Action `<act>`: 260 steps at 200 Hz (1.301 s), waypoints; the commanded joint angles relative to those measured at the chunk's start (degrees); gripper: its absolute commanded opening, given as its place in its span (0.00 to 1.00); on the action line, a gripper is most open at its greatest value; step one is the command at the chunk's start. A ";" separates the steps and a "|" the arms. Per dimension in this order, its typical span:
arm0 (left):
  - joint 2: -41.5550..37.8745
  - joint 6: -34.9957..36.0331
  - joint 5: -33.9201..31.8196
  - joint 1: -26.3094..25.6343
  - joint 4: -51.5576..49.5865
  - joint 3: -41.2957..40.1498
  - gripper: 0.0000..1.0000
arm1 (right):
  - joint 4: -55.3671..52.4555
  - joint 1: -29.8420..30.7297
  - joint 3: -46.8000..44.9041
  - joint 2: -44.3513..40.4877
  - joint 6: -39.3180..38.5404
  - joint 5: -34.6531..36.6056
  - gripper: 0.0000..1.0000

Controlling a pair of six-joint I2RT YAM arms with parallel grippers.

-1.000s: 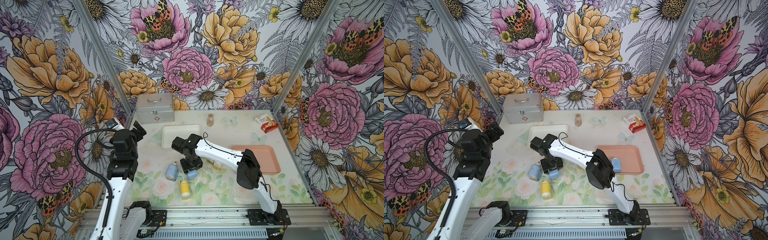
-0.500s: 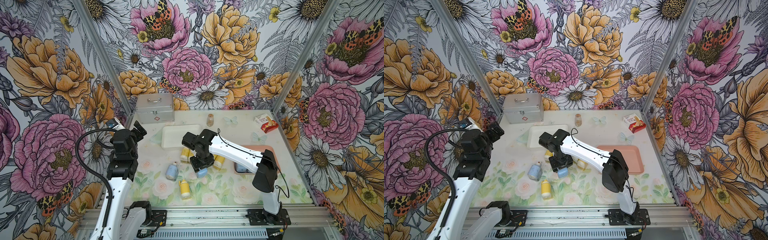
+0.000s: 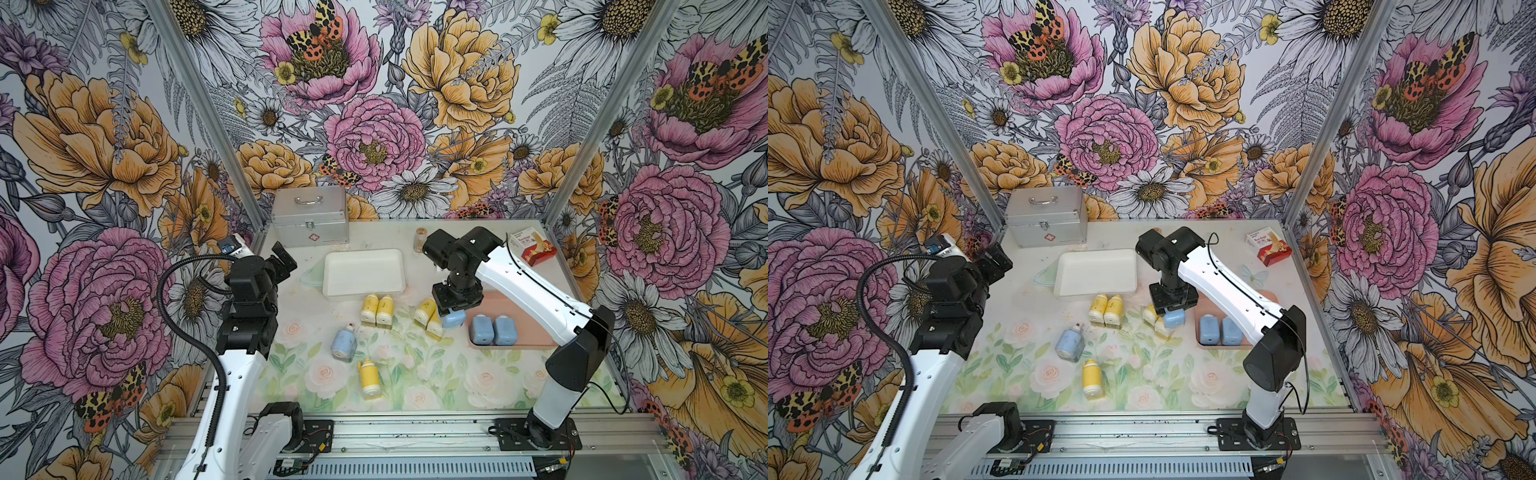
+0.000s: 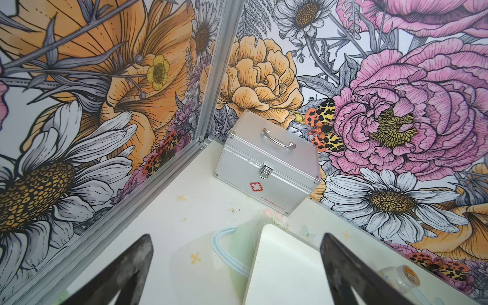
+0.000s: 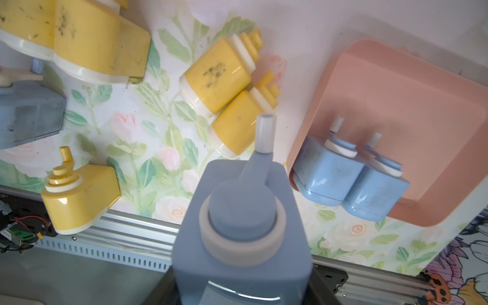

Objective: Place the pencil sharpeners by color into the storage box
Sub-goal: Place the pencil sharpener in the storage box.

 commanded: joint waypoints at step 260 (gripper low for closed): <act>11.22 5.96 -8.79 -18.49 -0.16 10.62 0.99 | 3.24 -43.06 -11.71 -0.01 -13.22 14.84 0.42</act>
